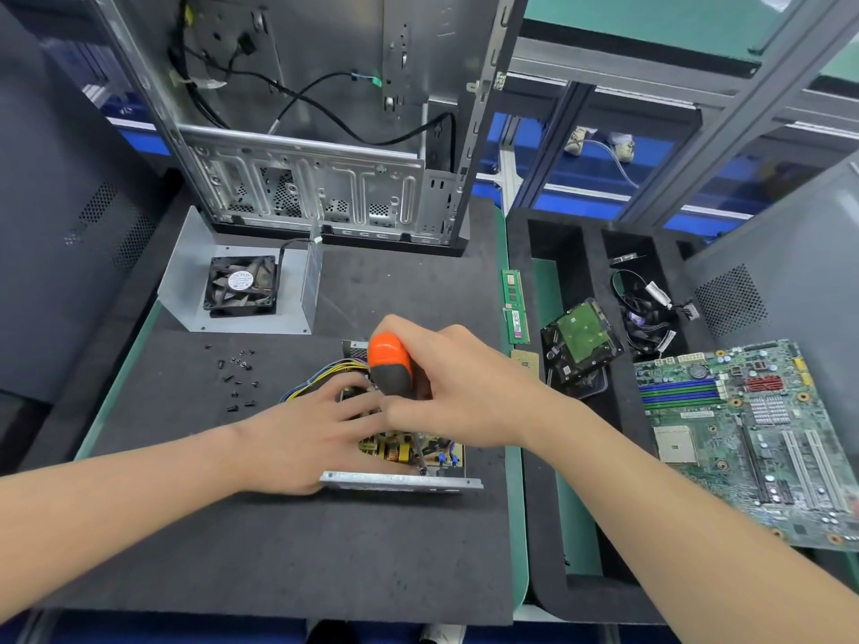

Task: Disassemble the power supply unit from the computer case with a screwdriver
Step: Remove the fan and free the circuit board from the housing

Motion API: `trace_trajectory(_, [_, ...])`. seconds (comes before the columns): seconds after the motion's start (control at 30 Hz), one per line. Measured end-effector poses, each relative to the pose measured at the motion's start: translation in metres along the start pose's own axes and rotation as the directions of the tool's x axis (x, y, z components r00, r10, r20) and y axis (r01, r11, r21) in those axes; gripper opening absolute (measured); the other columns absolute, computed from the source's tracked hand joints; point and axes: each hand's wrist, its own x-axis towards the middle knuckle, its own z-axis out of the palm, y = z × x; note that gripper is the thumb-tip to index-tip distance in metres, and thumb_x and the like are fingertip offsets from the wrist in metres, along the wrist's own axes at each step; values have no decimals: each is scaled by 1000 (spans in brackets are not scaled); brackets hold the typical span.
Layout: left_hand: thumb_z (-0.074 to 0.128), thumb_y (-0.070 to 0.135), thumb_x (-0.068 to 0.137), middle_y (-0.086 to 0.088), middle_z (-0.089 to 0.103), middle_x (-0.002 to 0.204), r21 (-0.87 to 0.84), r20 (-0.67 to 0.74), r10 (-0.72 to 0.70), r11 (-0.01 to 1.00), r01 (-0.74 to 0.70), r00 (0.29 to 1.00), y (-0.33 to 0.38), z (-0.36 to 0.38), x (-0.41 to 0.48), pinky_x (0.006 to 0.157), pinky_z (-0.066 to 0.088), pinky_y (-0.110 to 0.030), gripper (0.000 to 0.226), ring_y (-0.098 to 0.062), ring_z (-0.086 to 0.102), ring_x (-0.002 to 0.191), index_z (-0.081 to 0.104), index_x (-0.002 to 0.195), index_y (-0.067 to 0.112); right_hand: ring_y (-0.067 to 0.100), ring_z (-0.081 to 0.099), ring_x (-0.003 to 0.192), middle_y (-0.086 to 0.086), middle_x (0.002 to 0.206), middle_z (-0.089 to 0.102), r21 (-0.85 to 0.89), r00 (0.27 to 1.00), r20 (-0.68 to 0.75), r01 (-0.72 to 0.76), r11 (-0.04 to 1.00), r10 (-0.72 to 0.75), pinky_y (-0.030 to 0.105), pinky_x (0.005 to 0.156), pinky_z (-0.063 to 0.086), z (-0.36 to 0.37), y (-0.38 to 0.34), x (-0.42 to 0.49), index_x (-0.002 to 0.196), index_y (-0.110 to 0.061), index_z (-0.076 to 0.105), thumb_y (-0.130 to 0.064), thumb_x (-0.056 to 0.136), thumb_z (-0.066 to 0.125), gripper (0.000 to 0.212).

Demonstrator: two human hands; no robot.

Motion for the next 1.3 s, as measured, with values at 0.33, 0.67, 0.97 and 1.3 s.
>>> trace_trajectory(0.33, [51,17,80,-6,51,137,1,23,13,1000,-13,1000,-1,1,1,113,21,-54,87,-34,44,129,30,159,47,14,50,64,-2,70,58,26,1000,-12,-15,1000,16,44,52,50,-4,-2,-3,103,-32,43,-31,84,67,30])
trace_trajectory(0.67, [66,20,75,-6,55,138,-9,39,5,1000,-5,999,0,-1,0,115,20,-54,96,-32,49,127,30,159,48,15,51,64,-4,68,56,9,1000,-2,-5,1000,5,42,53,50,-3,-4,-3,103,-30,45,-32,86,68,29])
trace_trajectory(0.97, [66,18,74,-6,47,140,-14,1,6,1000,-6,1000,0,-1,0,112,27,-55,96,-33,41,129,31,158,47,15,51,67,-3,69,56,22,1000,-5,-11,1000,11,46,58,53,-4,-3,-7,102,-31,44,-33,85,67,29])
trace_trajectory(1.3, [64,19,67,-9,41,139,-5,-24,2,1000,-3,1000,-1,-4,1,111,30,-55,98,-32,37,128,36,156,46,21,53,66,-1,68,58,6,1000,0,-8,1000,8,48,58,52,-5,-4,-9,103,-29,44,-31,85,67,29])
